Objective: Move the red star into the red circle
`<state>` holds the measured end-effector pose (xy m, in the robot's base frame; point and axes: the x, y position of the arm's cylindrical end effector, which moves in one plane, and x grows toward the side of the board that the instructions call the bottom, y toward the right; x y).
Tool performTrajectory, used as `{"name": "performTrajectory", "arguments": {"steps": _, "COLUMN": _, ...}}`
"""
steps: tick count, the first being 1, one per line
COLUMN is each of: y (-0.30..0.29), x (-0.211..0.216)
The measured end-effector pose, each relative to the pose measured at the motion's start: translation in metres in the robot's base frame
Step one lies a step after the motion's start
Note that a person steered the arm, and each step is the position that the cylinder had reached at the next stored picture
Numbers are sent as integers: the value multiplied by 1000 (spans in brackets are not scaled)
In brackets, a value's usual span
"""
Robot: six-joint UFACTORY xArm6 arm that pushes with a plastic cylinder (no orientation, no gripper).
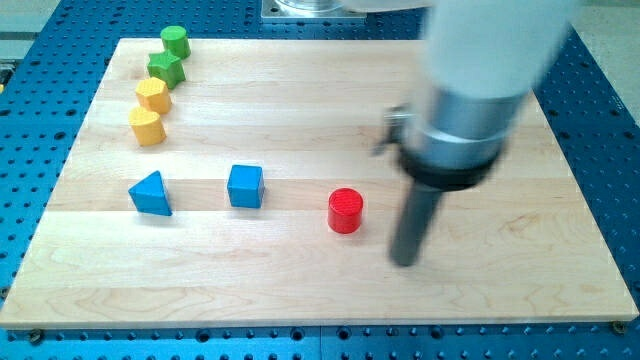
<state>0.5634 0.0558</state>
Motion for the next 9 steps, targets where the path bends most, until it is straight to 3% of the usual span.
{"name": "performTrajectory", "arguments": {"steps": 1, "y": -29, "x": -43}}
{"name": "performTrajectory", "arguments": {"steps": 2, "y": -29, "x": -55}}
{"name": "performTrajectory", "arguments": {"steps": 3, "y": 51, "x": -65}}
{"name": "performTrajectory", "arguments": {"steps": 4, "y": 200, "x": -111}}
{"name": "performTrajectory", "arguments": {"steps": 5, "y": 281, "x": -200}}
{"name": "performTrajectory", "arguments": {"steps": 6, "y": 241, "x": -250}}
{"name": "performTrajectory", "arguments": {"steps": 7, "y": 124, "x": -234}}
{"name": "performTrajectory", "arguments": {"steps": 8, "y": 53, "x": -230}}
{"name": "performTrajectory", "arguments": {"steps": 9, "y": 27, "x": -236}}
